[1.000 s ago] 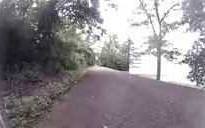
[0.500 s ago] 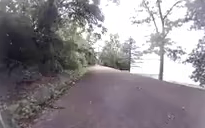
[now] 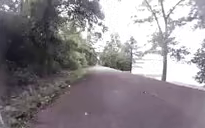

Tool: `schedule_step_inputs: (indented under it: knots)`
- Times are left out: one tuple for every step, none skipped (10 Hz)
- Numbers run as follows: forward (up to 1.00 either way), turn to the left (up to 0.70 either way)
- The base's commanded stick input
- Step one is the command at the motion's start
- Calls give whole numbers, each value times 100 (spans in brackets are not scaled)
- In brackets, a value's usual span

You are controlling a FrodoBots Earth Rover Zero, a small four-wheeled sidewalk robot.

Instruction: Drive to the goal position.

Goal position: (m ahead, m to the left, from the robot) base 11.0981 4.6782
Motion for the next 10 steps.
schedule_step_inputs:
  knots:
    - [70, 0]
    - [70, 0]
    - [70, 0]
    - [70, 0]
    - [70, 0]
    - [70, 0]
    - [70, 2]
    - [70, 3]
    - [70, 4]
    - [70, 4]
